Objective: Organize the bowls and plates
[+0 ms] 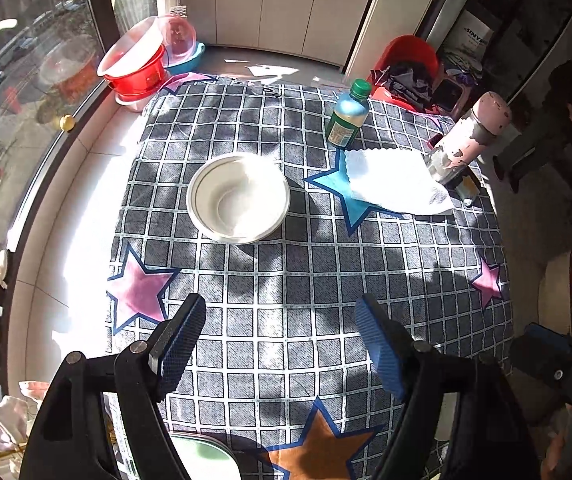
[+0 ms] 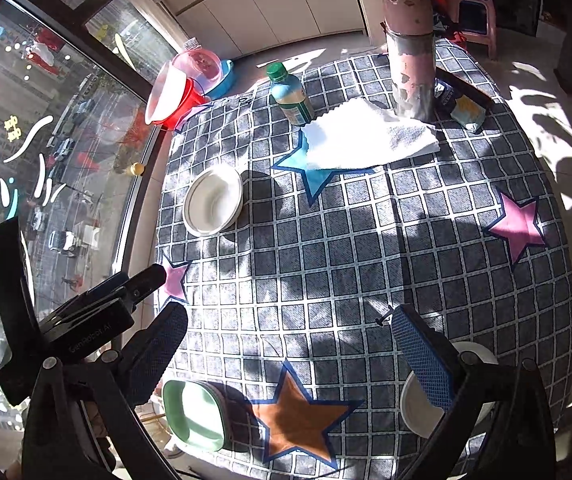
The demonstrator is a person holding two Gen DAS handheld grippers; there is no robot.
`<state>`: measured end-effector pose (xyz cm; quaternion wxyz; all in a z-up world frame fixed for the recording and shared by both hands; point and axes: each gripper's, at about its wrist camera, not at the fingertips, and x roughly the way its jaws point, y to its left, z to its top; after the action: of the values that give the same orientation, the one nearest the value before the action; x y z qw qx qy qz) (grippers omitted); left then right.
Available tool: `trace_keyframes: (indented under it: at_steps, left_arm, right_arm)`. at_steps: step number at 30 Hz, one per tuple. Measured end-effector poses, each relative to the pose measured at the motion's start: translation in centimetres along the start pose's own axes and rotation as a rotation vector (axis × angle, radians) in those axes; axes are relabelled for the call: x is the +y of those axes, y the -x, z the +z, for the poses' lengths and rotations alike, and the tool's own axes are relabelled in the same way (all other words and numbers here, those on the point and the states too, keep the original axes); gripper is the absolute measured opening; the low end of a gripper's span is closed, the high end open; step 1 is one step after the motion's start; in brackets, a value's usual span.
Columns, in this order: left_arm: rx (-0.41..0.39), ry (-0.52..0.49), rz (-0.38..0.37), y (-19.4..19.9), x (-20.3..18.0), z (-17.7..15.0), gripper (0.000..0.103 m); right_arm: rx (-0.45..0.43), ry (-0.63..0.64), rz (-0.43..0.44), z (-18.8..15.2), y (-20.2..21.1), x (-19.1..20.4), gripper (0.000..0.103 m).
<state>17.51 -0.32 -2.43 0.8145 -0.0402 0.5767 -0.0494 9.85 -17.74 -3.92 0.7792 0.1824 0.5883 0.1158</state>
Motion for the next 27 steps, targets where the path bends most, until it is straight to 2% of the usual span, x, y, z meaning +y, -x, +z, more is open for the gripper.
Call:
trace_keyframes:
  at_steps: [2, 5, 9, 14, 19, 24, 25, 27]
  left_arm:
    - [0.000, 0.008, 0.076, -1.7, 1.4, 1.6, 0.080]
    - [0.015, 0.072, 0.143, -5.0, 4.1, 3.8, 0.080]
    - [0.078, 0.157, 0.196, -10.0, 7.2, 5.6, 0.080]
    - [0.129, 0.176, 0.263, -15.3, 9.3, 7.1, 0.080]
    - [0.140, 0.188, 0.249, -18.6, 10.1, 8.8, 0.080]
    - [0.158, 0.131, 0.253, -20.9, 9.6, 9.9, 0.080]
    - [0.172, 0.124, 0.269, -21.4, 9.7, 10.0, 0.078]
    - [0.215, 0.142, 0.236, -22.4, 10.3, 10.0, 0.064]
  right_arm:
    - [0.052, -0.013, 0.019, 1.7, -2.9, 0.2, 0.103]
    - [0.129, 0.019, -0.091, 4.6, -8.1, 1.3, 0.103]
    - [0.167, 0.066, -0.112, 8.1, -13.9, 3.0, 0.103]
    - [0.192, 0.123, -0.129, 10.8, -19.7, 5.3, 0.103]
    - [0.198, 0.141, -0.125, 12.0, -22.6, 6.3, 0.103]
    - [0.170, 0.212, -0.131, 13.0, -24.1, 8.0, 0.103]
    - [0.172, 0.210, -0.133, 13.1, -24.4, 8.0, 0.103]
    - [0.186, 0.179, -0.112, 13.3, -25.0, 7.6, 0.103]
